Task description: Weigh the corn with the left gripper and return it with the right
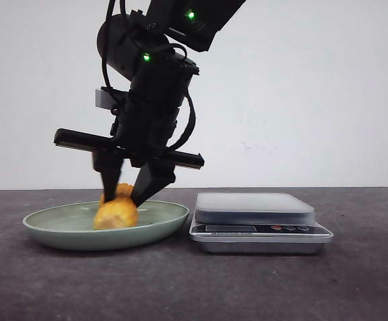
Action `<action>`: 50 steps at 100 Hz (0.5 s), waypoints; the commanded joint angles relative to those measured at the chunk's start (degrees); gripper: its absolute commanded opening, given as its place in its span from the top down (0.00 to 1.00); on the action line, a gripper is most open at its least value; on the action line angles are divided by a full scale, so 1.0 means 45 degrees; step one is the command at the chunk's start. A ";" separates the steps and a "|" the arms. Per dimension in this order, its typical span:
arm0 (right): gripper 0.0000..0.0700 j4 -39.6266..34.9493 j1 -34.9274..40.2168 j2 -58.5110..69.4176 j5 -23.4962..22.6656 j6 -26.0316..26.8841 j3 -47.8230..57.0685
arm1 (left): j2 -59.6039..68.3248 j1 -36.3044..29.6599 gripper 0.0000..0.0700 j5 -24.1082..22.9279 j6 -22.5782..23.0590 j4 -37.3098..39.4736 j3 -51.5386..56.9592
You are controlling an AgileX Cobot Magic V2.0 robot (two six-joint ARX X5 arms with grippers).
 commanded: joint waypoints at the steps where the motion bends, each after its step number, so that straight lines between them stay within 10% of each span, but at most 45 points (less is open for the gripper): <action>1: 0.38 0.0146 0.0136 0.0364 -0.0015 0.0170 0.0267 | -0.0068 -0.0010 0.33 -0.0024 0.0034 0.0141 0.0151; 11: 0.25 0.0175 0.0136 0.0364 -0.0010 0.0160 0.0272 | -0.0068 -0.0010 0.33 -0.0029 0.0034 0.0141 0.0151; 50: 0.23 -0.0204 -0.0126 -0.1831 -0.0855 -0.0539 0.0432 | -0.0068 -0.0010 0.33 -0.0029 0.0029 0.0146 0.0151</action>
